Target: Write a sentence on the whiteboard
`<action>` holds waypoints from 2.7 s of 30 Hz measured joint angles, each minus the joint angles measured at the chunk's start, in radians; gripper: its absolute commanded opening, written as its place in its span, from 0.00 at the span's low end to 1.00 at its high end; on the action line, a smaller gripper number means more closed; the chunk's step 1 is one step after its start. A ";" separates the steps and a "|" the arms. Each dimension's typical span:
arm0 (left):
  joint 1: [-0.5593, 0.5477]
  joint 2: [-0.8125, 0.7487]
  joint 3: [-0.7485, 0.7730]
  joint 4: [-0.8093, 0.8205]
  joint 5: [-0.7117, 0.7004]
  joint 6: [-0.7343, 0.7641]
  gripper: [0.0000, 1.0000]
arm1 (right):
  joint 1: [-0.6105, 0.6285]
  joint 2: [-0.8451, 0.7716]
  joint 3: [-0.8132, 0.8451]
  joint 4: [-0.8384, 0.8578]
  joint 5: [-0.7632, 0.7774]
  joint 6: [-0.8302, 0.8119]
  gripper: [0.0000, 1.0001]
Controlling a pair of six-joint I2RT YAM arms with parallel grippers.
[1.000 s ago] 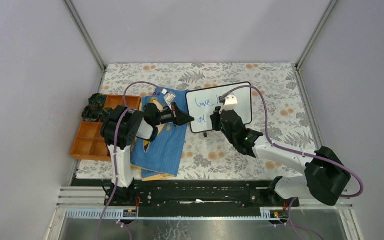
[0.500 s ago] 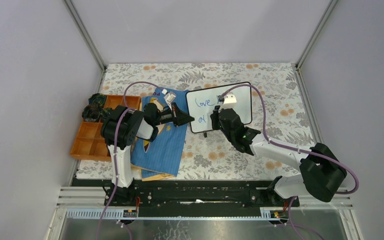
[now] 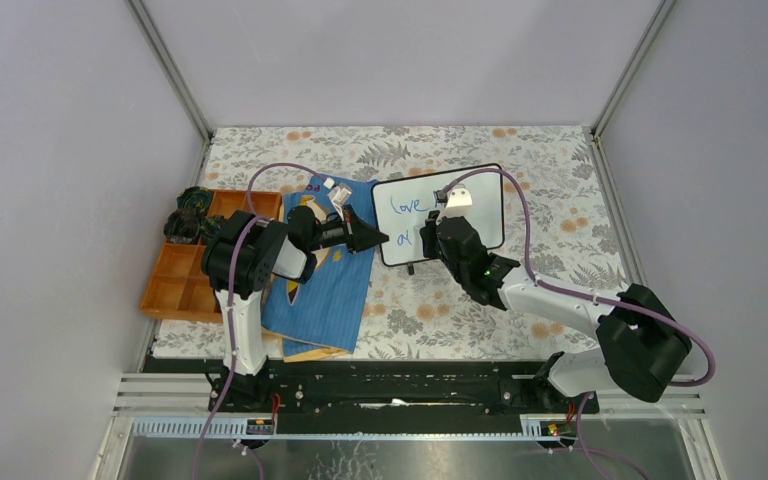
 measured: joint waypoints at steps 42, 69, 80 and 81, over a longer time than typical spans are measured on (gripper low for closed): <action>0.000 0.000 0.002 -0.007 0.000 0.000 0.00 | -0.005 0.010 -0.032 -0.002 -0.042 0.029 0.00; -0.001 -0.005 0.002 -0.017 0.000 0.005 0.00 | -0.005 -0.031 -0.077 -0.053 -0.022 0.036 0.00; -0.001 -0.005 0.002 -0.017 0.000 0.005 0.00 | -0.006 -0.245 -0.122 -0.055 -0.016 0.002 0.00; -0.001 -0.005 0.002 -0.017 0.000 0.005 0.00 | -0.007 -0.271 -0.133 -0.051 -0.015 -0.006 0.00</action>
